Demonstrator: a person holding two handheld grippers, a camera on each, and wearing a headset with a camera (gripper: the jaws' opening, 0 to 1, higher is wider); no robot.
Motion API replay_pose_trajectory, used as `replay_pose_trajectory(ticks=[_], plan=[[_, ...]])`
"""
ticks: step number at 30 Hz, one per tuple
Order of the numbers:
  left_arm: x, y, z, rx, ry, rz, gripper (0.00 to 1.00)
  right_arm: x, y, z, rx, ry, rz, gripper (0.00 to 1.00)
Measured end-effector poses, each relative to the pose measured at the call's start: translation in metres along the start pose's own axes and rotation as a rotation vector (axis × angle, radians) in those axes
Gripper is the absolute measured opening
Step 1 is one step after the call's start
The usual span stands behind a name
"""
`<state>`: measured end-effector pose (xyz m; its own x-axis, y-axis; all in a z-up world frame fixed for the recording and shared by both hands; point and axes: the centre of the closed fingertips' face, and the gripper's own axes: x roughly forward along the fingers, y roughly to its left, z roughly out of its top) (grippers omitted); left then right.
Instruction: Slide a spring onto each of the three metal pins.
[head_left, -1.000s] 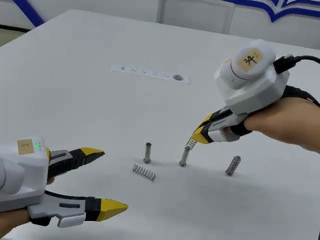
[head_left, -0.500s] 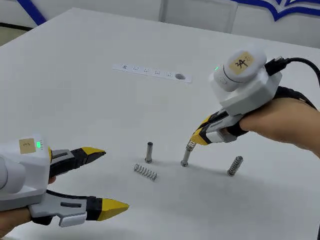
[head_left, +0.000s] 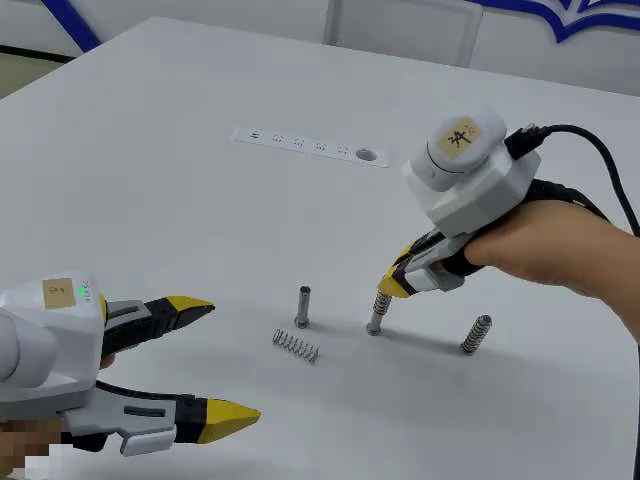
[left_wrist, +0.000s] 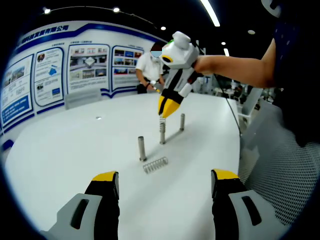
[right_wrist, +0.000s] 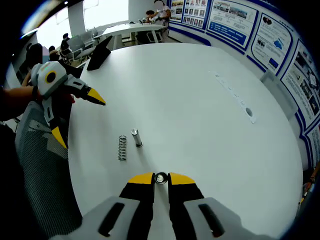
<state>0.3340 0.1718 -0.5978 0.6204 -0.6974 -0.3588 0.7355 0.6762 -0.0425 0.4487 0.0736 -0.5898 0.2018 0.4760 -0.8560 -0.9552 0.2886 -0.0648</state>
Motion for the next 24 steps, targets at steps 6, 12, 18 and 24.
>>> replay_pose_trajectory(ticks=[6,12,18,24], plan=[[0.001,-0.002,-0.002,-0.003,0.002,-0.004,0.76,0.012,0.002,-0.007,0.020,0.014,0.010,0.11],[0.001,-0.002,-0.002,-0.004,0.000,-0.004,0.77,0.019,0.004,-0.013,0.029,0.026,0.013,0.11],[0.001,-0.002,-0.003,-0.007,0.002,-0.006,0.76,0.024,0.004,-0.017,0.037,0.032,0.019,0.12],[0.001,-0.001,-0.003,-0.008,-0.002,-0.005,0.76,0.024,0.005,-0.017,0.036,0.029,0.020,0.12]])
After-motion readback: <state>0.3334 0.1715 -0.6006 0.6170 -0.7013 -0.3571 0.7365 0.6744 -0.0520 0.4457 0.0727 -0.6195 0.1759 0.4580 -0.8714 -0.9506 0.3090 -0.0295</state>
